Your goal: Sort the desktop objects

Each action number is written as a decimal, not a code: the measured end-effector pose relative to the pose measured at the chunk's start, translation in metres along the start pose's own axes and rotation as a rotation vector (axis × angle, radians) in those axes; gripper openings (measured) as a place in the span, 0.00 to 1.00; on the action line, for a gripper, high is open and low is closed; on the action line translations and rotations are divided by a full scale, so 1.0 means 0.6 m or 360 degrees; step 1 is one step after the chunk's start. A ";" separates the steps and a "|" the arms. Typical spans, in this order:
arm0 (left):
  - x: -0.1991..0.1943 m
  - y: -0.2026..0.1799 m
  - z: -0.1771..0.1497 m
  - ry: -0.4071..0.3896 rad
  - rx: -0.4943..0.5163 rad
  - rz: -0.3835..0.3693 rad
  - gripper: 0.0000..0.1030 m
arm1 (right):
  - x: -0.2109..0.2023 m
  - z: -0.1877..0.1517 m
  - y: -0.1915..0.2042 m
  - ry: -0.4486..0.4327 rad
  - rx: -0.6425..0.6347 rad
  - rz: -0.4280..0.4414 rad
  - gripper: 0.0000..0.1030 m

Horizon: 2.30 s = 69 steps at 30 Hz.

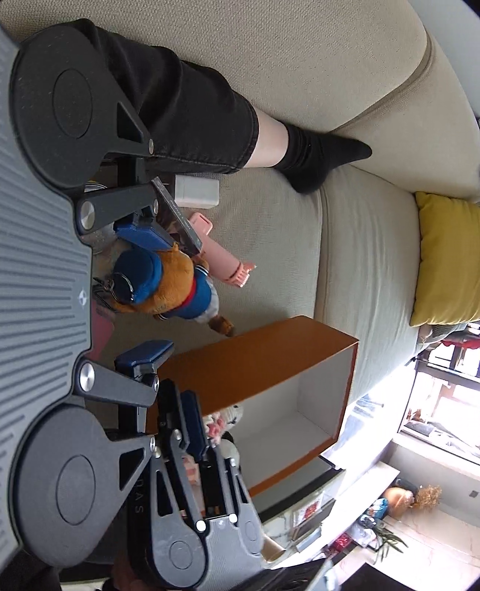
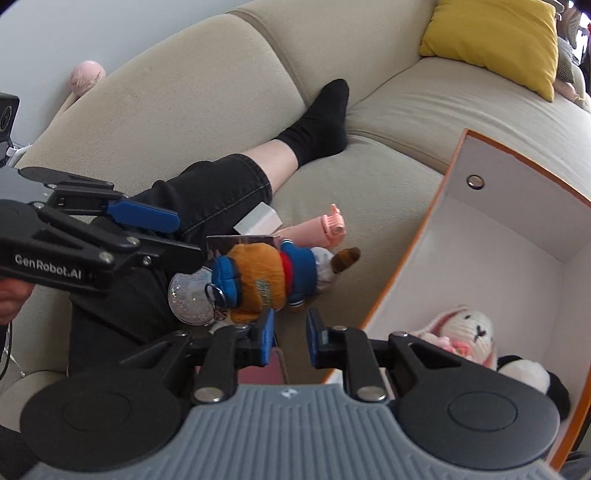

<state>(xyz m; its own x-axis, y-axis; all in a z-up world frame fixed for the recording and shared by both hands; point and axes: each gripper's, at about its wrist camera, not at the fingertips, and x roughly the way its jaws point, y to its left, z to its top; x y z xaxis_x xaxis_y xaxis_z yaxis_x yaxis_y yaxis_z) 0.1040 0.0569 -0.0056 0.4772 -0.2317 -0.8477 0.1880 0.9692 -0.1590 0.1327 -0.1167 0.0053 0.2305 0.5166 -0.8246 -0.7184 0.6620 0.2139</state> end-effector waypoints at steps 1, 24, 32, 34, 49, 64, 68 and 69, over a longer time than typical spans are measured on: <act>0.009 0.004 -0.006 0.0024 0.0012 -0.0007 0.61 | 0.010 0.004 0.006 0.0017 -0.0032 -0.0017 0.20; 0.187 0.099 0.022 0.0466 -0.0197 -0.0373 0.64 | 0.163 0.059 0.007 0.0405 -0.0494 -0.0043 0.17; 0.166 0.102 0.002 0.0384 -0.0278 -0.0354 0.57 | 0.154 0.053 0.005 0.0401 -0.0468 -0.0027 0.16; 0.144 0.096 -0.006 0.0341 -0.0265 -0.0308 0.56 | 0.142 0.049 0.011 0.0392 -0.0484 -0.0008 0.24; -0.010 0.086 -0.067 0.0050 -0.0307 -0.0060 0.56 | 0.171 -0.026 0.087 0.0661 -0.0490 0.0059 0.64; -0.067 0.087 -0.146 -0.0059 -0.0412 0.0005 0.56 | 0.186 -0.107 0.174 0.0553 -0.0488 -0.0118 0.72; -0.075 0.085 -0.161 -0.0090 -0.0436 -0.0001 0.56 | 0.188 -0.112 0.175 0.0504 -0.0511 -0.0169 0.80; -0.077 0.084 -0.164 -0.0095 -0.0444 -0.0002 0.56 | 0.191 -0.114 0.171 0.0482 -0.0516 -0.0202 0.84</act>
<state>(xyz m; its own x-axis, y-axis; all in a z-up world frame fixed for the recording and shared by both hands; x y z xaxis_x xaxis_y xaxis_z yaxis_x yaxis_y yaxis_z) 0.0070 0.1248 -0.0243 0.5285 -0.2294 -0.8174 -0.0511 0.9525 -0.3003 0.0405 -0.0267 -0.1029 0.1622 0.2286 -0.9599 -0.8762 0.4807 -0.0335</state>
